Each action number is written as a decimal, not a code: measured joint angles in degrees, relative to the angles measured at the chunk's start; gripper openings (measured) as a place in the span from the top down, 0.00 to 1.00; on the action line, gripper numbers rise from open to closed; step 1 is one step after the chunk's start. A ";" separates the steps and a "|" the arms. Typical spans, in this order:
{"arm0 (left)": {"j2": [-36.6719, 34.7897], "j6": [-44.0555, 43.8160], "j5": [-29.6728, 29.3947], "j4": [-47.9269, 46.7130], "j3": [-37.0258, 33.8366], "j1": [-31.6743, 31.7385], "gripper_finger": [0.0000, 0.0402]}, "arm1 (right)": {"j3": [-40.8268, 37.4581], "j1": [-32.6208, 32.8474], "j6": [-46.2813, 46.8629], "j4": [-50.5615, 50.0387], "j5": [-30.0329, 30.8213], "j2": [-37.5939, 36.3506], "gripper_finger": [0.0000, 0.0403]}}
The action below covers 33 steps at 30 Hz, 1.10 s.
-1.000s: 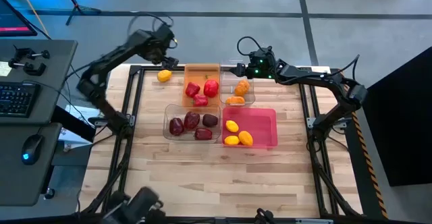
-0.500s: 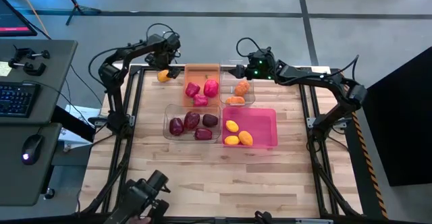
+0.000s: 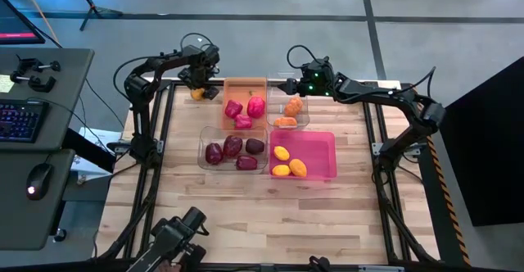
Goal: Sort produce into baskets
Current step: Put the lemon into the pink bin
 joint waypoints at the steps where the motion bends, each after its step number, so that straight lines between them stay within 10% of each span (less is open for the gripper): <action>1: -0.25 0.00 0.10 0.03 0.00 -0.09 0.29 | 0.00 0.00 0.02 -0.01 0.00 0.00 0.24; 6: -1.67 0.05 0.13 0.17 -0.01 -0.34 0.54 | 0.00 0.00 0.05 0.00 -0.23 0.00 0.24; 17: -30.39 -8.06 1.32 1.89 -0.01 -4.00 0.54 | 0.00 -0.04 -8.57 -1.07 3.04 -9.91 0.24; 24: -45.33 -20.66 9.22 13.57 0.04 -20.01 0.44 | 0.00 0.00 -14.04 -2.41 6.80 -18.98 0.24; 33: -42.44 -24.64 6.24 33.68 -6.52 -47.39 0.46 | -0.09 1.54 -15.50 -6.59 6.65 -25.02 0.24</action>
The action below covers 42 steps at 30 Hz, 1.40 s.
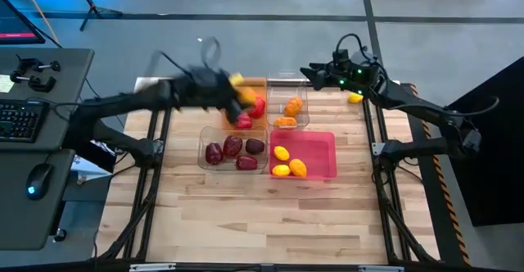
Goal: Sort produce into baskets
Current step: Put the lemon into the pink bin
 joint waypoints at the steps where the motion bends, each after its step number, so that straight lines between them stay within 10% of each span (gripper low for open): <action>1: 1.06 -0.09 -0.04 4.57 -2.66 -2.19 0.46 | 0.00 0.84 0.00 -0.35 -0.04 -0.63 0.24; 11: 16.70 -5.41 2.10 41.16 -14.74 -10.47 0.45 | -0.02 13.20 7.36 -0.95 3.75 -5.76 0.24; 27: 32.78 -4.33 5.85 41.02 -5.49 -11.20 0.43 | -0.07 25.18 5.86 -3.93 22.63 -7.59 0.24; 42: 27.83 1.29 6.47 13.34 7.13 -6.83 0.03 | -0.07 25.06 7.95 -15.47 30.40 -13.01 0.24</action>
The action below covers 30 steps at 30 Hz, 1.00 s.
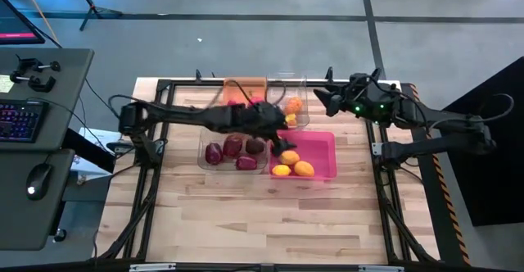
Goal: Sort produce into baskets
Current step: Put the lemon into the pink bin
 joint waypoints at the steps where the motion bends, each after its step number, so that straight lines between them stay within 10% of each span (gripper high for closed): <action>1: -1.52 1.08 -0.53 -2.81 0.09 0.11 0.03 | 0.00 0.00 0.11 -1.11 0.59 -0.45 0.24; 10: -19.68 1.80 -22.22 -17.40 -9.82 -1.71 0.03 | 0.00 0.02 16.40 -24.89 4.37 -0.21 0.24; 19: -34.72 -9.96 -25.41 -21.01 -23.27 1.78 0.03 | -0.02 -3.72 38.91 -46.24 10.07 8.80 0.24; 30: -35.36 7.52 -6.17 -10.56 -23.47 22.25 0.03 | -0.02 -20.67 40.72 -45.62 2.26 22.78 0.24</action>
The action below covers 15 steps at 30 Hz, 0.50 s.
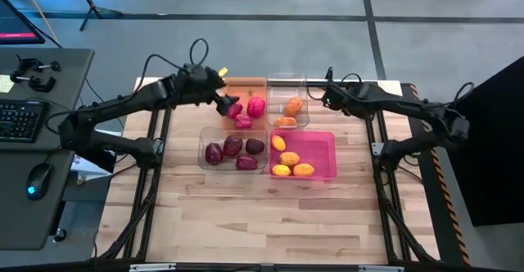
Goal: Sort produce into baskets
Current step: Put the lemon into the pink bin
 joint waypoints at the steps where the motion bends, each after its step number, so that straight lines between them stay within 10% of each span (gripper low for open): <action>1: 0.04 1.86 1.29 0.22 -0.02 1.58 0.03 | 0.01 -1.29 0.60 -0.02 0.04 0.89 0.24; 15: 0.05 11.14 15.95 1.04 -0.03 18.48 0.03 | 0.02 -12.11 15.68 2.53 2.11 10.99 0.24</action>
